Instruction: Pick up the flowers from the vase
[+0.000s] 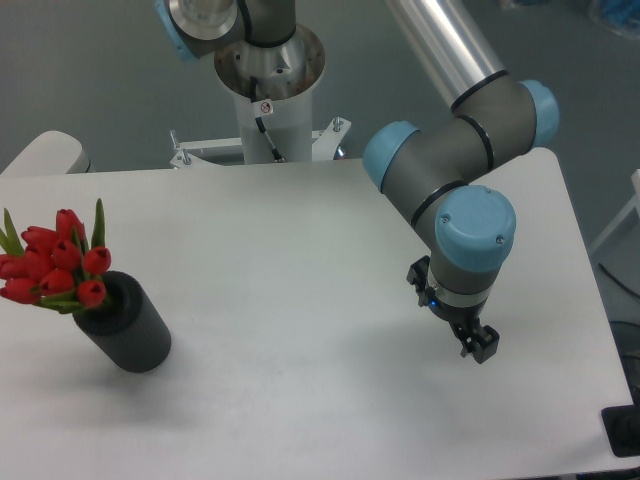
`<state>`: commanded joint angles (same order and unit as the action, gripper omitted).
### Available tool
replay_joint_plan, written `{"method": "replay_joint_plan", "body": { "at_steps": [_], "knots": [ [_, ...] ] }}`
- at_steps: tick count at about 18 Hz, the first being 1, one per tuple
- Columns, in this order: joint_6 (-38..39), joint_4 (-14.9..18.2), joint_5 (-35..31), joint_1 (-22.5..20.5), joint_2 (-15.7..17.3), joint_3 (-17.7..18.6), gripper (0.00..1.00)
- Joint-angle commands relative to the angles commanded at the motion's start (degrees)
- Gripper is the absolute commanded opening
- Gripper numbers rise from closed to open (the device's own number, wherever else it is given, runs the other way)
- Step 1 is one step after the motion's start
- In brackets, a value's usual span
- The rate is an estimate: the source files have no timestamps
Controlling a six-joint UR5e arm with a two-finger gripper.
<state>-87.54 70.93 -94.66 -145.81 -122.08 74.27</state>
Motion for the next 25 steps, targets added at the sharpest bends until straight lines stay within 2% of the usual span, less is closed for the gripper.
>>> {"method": "replay_joint_plan", "body": {
  "at_steps": [5, 8, 15, 18, 22, 25],
  "knots": [
    [0.0, 0.61, 0.7, -0.17, 0.35, -0.26, 1.0],
    [0.7, 1.14, 3.24, -0.26, 0.88, 0.52, 1.0],
    [2.11, 1.14, 15.01, -1.05, 3.6, 3.78, 1.0],
    [2.29, 1.23, 21.69, -1.4, 6.32, 7.02, 1.0],
    [2.2, 0.27, 31.17, -1.32, 11.33, 14.66, 1.0],
    [2.37, 0.35, 38.91, -0.36, 12.83, 17.66, 1.0]
  ]
}}
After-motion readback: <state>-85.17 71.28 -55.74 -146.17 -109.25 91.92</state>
